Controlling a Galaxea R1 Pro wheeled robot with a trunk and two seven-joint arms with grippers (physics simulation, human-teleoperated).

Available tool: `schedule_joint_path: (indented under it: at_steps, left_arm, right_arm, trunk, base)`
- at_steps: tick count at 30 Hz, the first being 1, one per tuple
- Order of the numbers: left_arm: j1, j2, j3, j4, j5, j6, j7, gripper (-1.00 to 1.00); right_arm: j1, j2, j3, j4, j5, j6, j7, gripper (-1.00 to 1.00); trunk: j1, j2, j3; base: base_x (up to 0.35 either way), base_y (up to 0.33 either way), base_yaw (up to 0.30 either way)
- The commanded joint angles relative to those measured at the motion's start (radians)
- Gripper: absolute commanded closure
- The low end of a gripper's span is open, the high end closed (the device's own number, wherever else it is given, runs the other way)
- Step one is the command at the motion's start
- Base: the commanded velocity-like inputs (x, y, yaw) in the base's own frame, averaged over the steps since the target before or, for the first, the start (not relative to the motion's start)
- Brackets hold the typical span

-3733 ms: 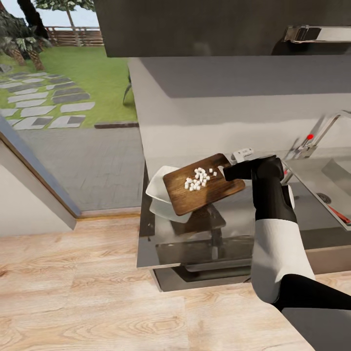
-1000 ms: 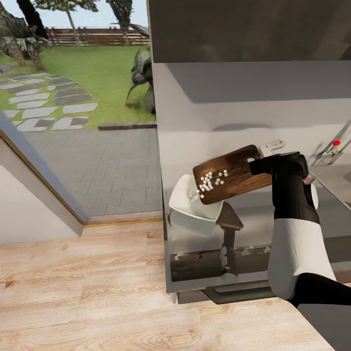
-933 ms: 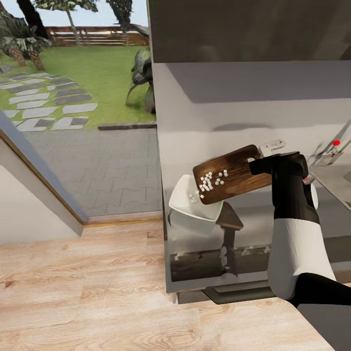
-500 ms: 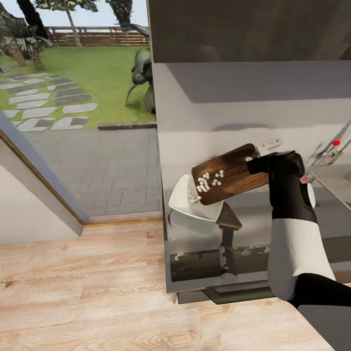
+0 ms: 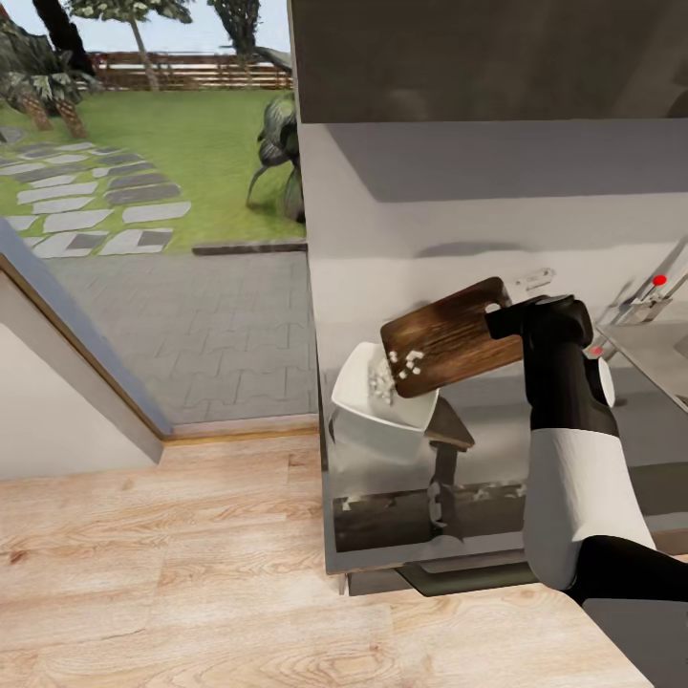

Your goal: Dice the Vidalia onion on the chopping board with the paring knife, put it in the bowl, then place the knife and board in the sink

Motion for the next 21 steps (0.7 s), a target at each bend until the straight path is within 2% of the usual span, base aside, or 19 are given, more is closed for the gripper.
schedule_joint_path:
  at_steps: [1, 2, 6, 8, 14, 21]
  left_arm:
    - [0.000, -0.001, 0.005, 0.000, 0.008, -0.001, -0.010, -1.00]
    - [0.000, -0.001, 0.005, 0.000, 0.008, -0.001, -0.010, -1.00]
    - [0.000, -0.001, 0.005, 0.000, 0.008, -0.001, -0.010, -1.00]
    - [0.000, -0.001, 0.005, 0.000, 0.008, -0.001, -0.010, -1.00]
    - [0.000, -0.001, 0.005, 0.000, 0.008, -0.001, -0.010, -1.00]
    - [0.000, -0.001, 0.005, 0.000, 0.008, -0.001, -0.010, -1.00]
  right_arm:
    - [-0.001, 0.002, -0.002, -0.001, 0.011, 0.000, 0.008, 1.00]
    - [-0.001, 0.003, 0.000, -0.001, 0.011, 0.000, 0.006, 1.00]
    - [-0.001, 0.006, 0.056, -0.001, 0.011, -0.001, -0.028, 1.00]
    - [-0.001, 0.009, 0.068, -0.001, 0.011, -0.001, -0.044, 1.00]
    - [-0.001, 0.034, 0.077, -0.001, 0.011, -0.002, -0.089, 1.00]
    - [-0.001, 0.039, 0.078, -0.021, 0.007, -0.002, -0.118, 1.00]
  trunk:
    - [0.001, -0.002, -0.002]
    - [0.001, -0.002, -0.002]
    - [0.001, -0.002, -0.002]
    - [0.001, -0.002, -0.002]
    - [0.001, -0.002, -0.002]
    - [0.001, -0.002, -0.002]
  base:
    - [0.000, 0.000, 0.000]
    - [0.000, 0.000, 0.000]
    - [0.000, 0.000, 0.000]
    - [0.000, 0.000, 0.000]
    - [0.000, 0.000, 0.000]
    - [0.000, 0.000, 0.000]
